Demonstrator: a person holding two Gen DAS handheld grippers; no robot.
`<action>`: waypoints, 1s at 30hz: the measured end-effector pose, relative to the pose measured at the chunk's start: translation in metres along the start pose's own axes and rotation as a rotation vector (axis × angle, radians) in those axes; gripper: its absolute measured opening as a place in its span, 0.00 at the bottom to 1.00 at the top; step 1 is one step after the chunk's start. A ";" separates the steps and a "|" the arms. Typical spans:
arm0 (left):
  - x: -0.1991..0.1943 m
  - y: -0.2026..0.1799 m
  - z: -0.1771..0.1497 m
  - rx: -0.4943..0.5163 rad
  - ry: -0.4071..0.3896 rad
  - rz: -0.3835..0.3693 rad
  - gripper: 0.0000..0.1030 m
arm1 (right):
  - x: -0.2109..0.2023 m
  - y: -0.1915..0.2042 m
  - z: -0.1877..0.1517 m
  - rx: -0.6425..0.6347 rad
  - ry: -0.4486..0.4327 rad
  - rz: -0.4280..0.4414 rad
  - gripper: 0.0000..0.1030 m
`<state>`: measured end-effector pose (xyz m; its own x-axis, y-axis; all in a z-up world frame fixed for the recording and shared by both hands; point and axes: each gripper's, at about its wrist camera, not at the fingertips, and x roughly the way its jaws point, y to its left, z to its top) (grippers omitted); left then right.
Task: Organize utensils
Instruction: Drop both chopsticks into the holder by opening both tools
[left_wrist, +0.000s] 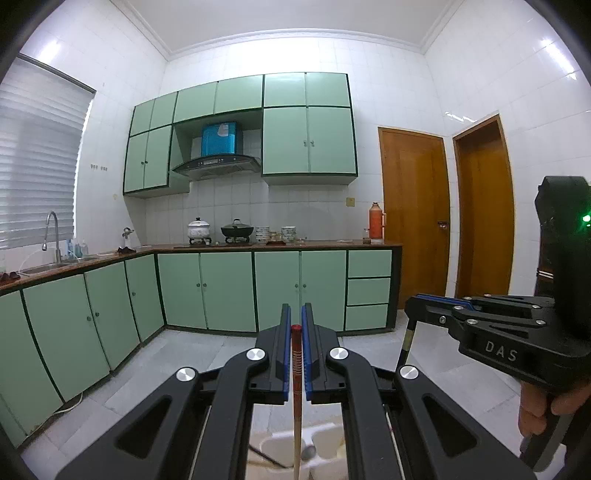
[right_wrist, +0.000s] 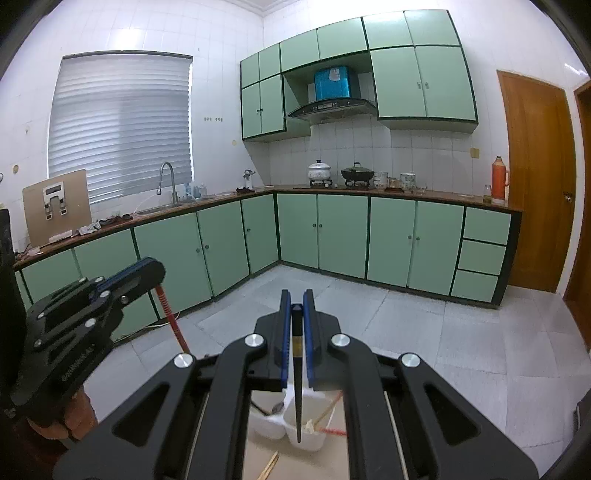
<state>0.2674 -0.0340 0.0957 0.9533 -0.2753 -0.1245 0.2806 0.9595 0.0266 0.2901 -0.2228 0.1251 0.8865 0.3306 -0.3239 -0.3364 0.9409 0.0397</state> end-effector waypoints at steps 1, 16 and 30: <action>0.008 0.001 0.000 0.002 -0.002 0.005 0.05 | 0.005 -0.002 0.002 -0.001 -0.003 -0.001 0.05; 0.102 0.015 -0.057 -0.030 0.121 0.043 0.05 | 0.094 -0.028 -0.033 0.040 0.048 -0.007 0.05; 0.119 0.021 -0.104 -0.041 0.254 0.055 0.06 | 0.110 -0.024 -0.084 0.044 0.147 -0.036 0.10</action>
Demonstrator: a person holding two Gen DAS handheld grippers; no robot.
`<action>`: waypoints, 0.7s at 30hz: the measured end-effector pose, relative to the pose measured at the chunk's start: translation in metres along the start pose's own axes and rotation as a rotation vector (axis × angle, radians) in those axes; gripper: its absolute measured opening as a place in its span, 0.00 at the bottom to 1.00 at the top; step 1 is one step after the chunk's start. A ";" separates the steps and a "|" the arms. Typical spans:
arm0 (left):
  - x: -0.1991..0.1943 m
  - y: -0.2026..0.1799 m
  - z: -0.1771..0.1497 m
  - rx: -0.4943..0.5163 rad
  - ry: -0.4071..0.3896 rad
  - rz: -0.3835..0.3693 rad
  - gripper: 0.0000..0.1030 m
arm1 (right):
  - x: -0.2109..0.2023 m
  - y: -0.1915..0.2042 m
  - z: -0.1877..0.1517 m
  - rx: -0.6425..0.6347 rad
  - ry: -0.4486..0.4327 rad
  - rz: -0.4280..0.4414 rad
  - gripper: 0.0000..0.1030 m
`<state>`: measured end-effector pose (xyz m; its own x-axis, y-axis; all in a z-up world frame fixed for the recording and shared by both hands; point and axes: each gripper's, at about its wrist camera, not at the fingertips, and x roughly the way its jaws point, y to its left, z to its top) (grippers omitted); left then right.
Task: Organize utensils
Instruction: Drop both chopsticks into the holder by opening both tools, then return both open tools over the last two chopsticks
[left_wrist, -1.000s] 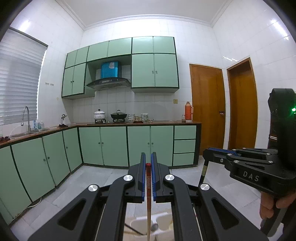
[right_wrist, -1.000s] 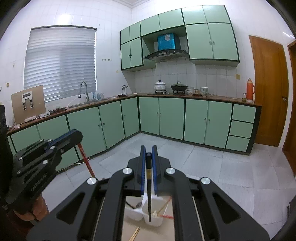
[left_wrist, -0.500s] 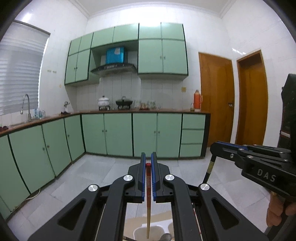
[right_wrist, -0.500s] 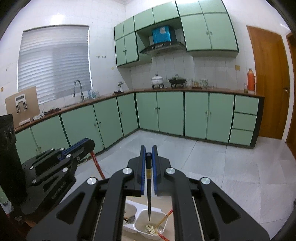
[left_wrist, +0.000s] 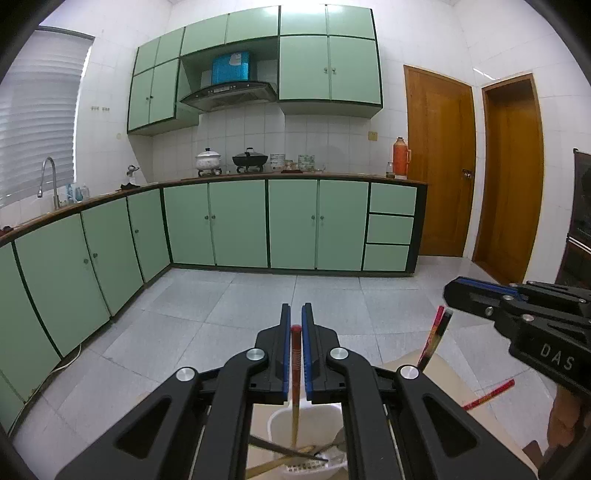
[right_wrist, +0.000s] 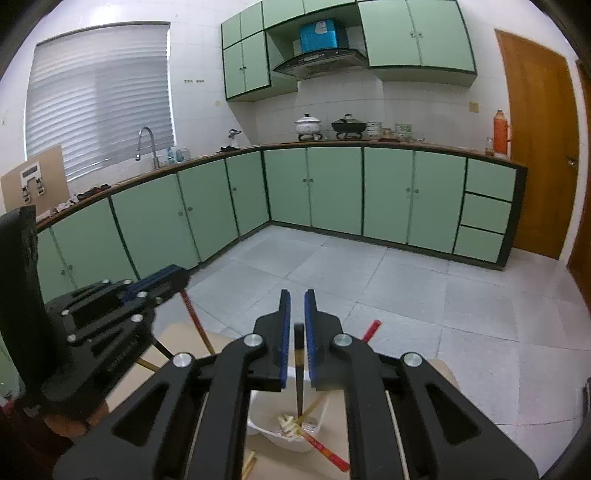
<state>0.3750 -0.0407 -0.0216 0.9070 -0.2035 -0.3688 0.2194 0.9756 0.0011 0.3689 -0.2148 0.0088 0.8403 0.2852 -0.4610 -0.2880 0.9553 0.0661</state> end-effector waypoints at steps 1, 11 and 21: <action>-0.005 0.001 0.001 -0.002 -0.005 0.000 0.07 | -0.003 -0.001 0.000 0.003 -0.006 -0.006 0.18; -0.078 0.004 -0.003 -0.046 -0.089 0.014 0.48 | -0.082 -0.013 -0.017 0.043 -0.161 -0.107 0.67; -0.141 -0.006 -0.053 -0.055 -0.049 0.038 0.79 | -0.144 -0.006 -0.089 0.088 -0.175 -0.198 0.95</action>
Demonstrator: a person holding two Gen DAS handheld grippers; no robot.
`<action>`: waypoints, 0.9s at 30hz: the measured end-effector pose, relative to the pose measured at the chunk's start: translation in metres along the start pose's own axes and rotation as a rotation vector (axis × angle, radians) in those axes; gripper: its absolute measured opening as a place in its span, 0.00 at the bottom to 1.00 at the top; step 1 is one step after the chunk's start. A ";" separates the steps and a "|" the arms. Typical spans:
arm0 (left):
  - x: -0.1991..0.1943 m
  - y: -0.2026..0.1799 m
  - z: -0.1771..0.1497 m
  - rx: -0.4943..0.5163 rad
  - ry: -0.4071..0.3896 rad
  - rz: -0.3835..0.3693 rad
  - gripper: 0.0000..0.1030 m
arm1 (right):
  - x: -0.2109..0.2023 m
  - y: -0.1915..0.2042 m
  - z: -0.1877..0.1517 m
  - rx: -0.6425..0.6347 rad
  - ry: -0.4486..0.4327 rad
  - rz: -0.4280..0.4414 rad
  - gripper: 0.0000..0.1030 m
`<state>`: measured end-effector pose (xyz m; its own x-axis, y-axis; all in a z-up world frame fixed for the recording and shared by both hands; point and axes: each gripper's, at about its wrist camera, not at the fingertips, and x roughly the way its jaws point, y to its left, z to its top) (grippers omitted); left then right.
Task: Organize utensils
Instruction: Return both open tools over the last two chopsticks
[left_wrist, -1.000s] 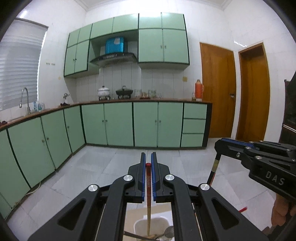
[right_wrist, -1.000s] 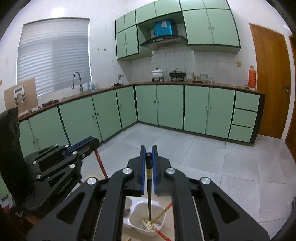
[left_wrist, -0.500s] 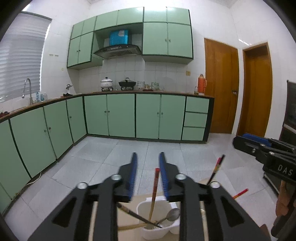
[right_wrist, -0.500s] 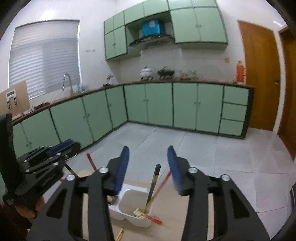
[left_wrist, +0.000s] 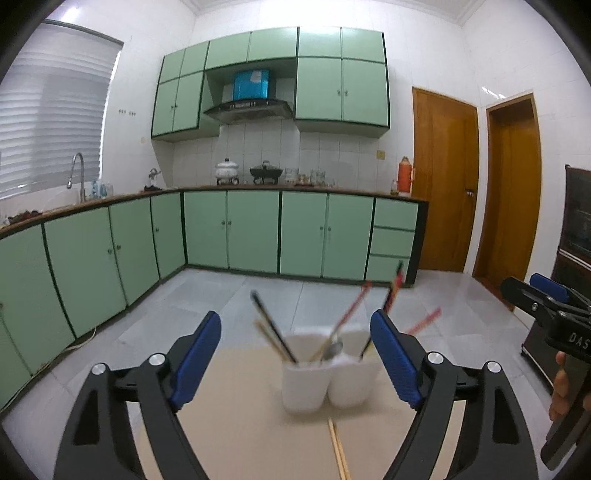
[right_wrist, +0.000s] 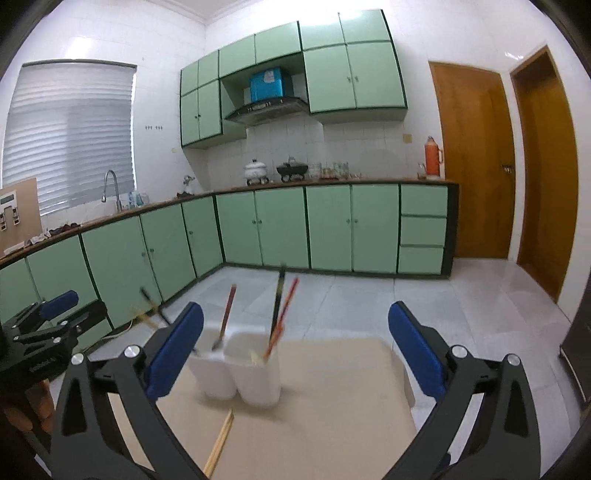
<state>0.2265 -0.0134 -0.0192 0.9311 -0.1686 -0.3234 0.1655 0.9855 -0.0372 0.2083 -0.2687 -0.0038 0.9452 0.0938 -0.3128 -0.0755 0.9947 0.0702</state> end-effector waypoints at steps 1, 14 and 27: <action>-0.007 0.000 -0.009 0.000 0.012 0.008 0.79 | -0.003 0.001 -0.005 0.004 0.007 -0.003 0.95; -0.047 -0.009 -0.104 0.044 0.134 0.034 0.79 | -0.043 0.037 -0.107 -0.031 0.089 -0.039 0.95; -0.068 0.007 -0.170 0.037 0.214 0.079 0.79 | -0.052 0.068 -0.198 0.005 0.242 -0.032 0.94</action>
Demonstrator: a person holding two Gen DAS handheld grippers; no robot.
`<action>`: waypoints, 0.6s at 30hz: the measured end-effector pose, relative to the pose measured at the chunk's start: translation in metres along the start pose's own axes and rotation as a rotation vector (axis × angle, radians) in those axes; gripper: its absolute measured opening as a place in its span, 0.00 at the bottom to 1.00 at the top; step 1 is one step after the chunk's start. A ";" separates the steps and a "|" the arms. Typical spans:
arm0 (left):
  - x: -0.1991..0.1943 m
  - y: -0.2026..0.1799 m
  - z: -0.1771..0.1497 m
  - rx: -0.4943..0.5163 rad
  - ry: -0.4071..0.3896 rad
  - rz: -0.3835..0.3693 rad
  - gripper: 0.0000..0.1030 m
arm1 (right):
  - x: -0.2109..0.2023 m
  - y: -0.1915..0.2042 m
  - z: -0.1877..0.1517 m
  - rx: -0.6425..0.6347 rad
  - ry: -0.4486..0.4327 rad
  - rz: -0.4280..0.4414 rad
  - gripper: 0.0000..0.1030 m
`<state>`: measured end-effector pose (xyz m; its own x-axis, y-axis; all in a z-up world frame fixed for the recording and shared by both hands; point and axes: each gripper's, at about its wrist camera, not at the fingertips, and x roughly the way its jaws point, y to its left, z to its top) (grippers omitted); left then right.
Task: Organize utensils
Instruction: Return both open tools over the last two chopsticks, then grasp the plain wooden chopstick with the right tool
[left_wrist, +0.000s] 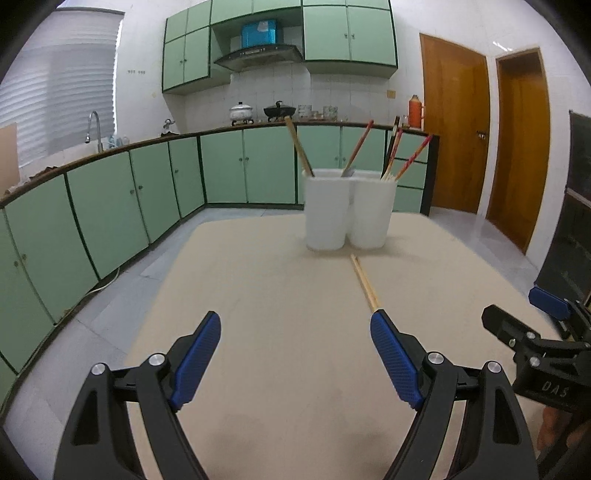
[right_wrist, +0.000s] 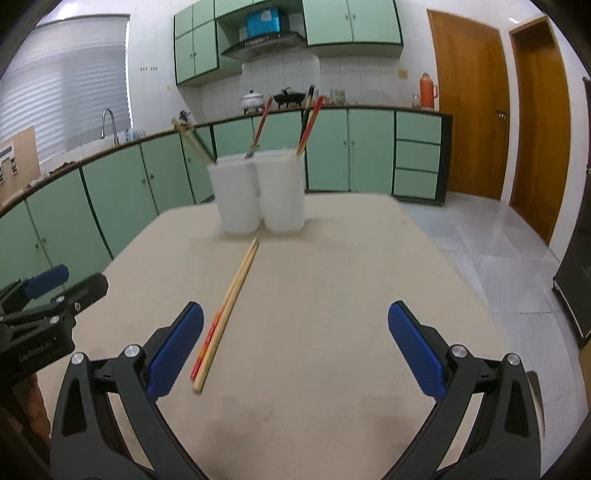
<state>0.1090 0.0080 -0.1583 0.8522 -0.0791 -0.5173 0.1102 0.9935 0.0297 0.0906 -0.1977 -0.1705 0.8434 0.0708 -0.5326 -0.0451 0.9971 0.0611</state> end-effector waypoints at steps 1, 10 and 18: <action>-0.001 0.001 -0.002 0.002 0.005 0.002 0.79 | 0.001 0.003 -0.005 -0.001 0.007 0.002 0.94; 0.000 0.009 -0.018 -0.008 0.042 0.006 0.79 | 0.007 0.026 -0.025 -0.026 0.072 0.025 0.81; 0.005 0.018 -0.027 -0.014 0.067 0.022 0.79 | 0.020 0.045 -0.034 -0.081 0.171 0.052 0.59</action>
<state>0.1012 0.0275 -0.1832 0.8182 -0.0519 -0.5726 0.0841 0.9960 0.0298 0.0868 -0.1503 -0.2071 0.7358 0.1195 -0.6666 -0.1351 0.9904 0.0283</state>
